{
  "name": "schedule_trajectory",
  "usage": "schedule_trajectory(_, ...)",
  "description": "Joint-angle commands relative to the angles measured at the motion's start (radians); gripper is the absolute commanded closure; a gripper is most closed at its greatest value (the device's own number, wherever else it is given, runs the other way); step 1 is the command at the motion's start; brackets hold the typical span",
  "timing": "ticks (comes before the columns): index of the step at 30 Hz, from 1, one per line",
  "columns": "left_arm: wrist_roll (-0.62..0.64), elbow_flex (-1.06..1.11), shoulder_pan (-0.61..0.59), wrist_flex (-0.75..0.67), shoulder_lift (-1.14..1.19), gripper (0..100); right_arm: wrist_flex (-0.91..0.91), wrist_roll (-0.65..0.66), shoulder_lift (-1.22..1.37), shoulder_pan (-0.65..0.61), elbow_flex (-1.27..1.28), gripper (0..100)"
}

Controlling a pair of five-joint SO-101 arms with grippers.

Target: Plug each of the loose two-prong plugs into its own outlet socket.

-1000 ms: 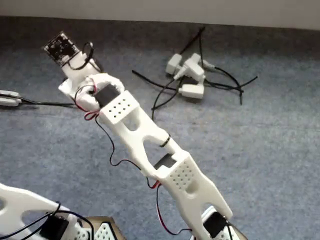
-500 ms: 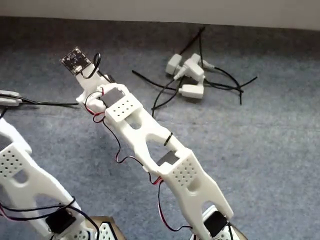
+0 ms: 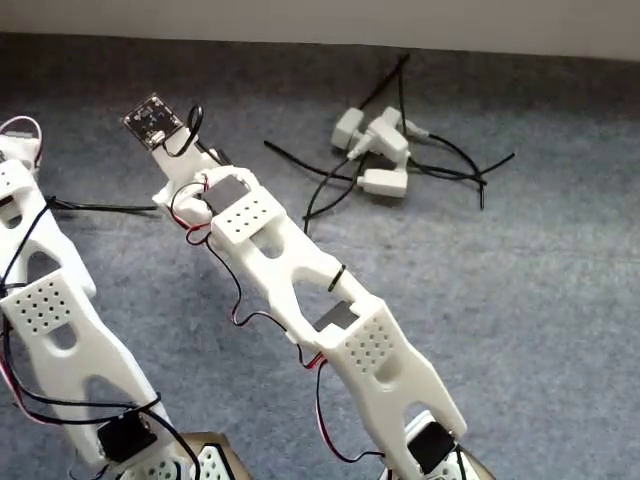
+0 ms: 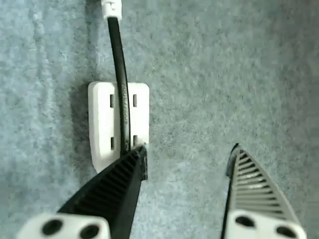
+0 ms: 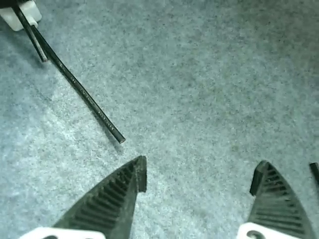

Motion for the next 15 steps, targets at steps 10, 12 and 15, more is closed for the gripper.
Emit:
schedule_trajectory(10,-0.160,-0.344,-0.054,0.192,0.013,73,-0.031,-0.011,-0.027,0.010,-0.001,67.1)
schedule_trajectory(12,-0.173,-0.414,-0.048,0.270,0.018,73,-0.047,-0.011,-0.027,0.010,0.001,67.1)
schedule_trajectory(15,-0.189,-0.433,-0.041,0.367,0.021,73,-0.045,-0.011,0.007,0.010,-0.005,67.1)
